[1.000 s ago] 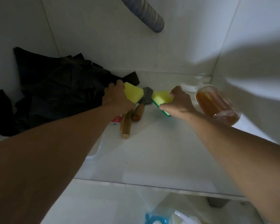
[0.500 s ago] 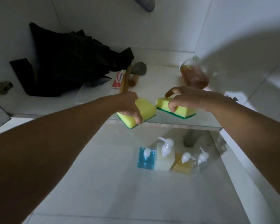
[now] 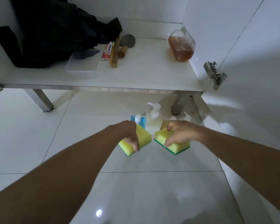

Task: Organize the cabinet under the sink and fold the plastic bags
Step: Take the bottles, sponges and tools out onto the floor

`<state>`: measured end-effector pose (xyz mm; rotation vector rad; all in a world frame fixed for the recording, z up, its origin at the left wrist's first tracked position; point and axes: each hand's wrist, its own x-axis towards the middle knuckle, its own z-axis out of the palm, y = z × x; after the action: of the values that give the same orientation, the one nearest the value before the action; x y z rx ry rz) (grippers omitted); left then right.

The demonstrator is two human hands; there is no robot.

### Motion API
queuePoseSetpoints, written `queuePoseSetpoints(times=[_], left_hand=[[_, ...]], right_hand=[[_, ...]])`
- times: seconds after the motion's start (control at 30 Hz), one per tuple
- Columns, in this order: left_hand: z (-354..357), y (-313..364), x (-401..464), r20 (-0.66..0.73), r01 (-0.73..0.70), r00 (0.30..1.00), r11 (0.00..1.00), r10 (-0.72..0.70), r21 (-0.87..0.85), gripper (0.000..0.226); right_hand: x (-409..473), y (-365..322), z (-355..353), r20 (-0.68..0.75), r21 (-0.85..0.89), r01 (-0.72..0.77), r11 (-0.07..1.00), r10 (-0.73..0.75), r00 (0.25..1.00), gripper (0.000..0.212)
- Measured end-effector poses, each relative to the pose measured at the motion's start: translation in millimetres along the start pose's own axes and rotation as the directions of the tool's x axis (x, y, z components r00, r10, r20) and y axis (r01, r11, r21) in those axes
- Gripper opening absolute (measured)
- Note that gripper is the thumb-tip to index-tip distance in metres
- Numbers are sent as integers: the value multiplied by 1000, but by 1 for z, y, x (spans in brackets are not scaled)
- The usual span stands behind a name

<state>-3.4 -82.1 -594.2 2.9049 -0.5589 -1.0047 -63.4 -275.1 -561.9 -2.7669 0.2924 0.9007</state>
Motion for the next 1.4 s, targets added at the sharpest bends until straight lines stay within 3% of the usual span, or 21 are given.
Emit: queuePoseSetpoints(times=[0.17,0.33,0.47,0.53,0.63,0.7,0.8,0.9,1.0,1.1,1.23,1.4], left_hand=[[50,7,20,-87,157,981,976,-171,-151,85],[74,10,37,-122,264,943,921,-308,-285,89],[81,11,45,-123,258,937,887,-326,-382,94],[80,11,46,-100,234,949,882,-298,-409,74],[80,8,48,-99,207,957,878,-274,-431,26],[80,6,47,-103,205,957,886,-270,-417,19],[79,2,47,-95,217,955,881,-280,-420,24],[64,-8,44,-139,204,955,922,-261,-329,34],[24,-13,38,-187,181,958,964,-217,-196,41],[-32,-14,34,-121,122,982,973,-147,-195,35],[-108,-2,27,-73,15,996,944,-41,-328,26],[-172,19,42,-265,-138,964,898,25,-417,27]], right_hand=[[20,15,58,-52,210,-118,971,132,990,92],[44,20,90,-112,220,-159,962,187,976,94],[59,20,101,-176,265,-135,955,186,967,102],[63,21,100,-163,327,-99,940,159,974,91],[66,25,99,-146,405,-56,912,125,981,53],[66,26,98,-143,388,-45,921,109,984,41],[65,25,91,-99,332,-53,942,90,991,38],[62,22,63,-30,209,-71,975,79,996,26],[68,25,13,27,207,-174,963,172,985,24],[65,27,-47,118,226,-264,938,243,963,21],[60,19,-125,-90,212,-208,955,231,969,12],[72,7,-192,-350,331,-14,944,137,927,29]])
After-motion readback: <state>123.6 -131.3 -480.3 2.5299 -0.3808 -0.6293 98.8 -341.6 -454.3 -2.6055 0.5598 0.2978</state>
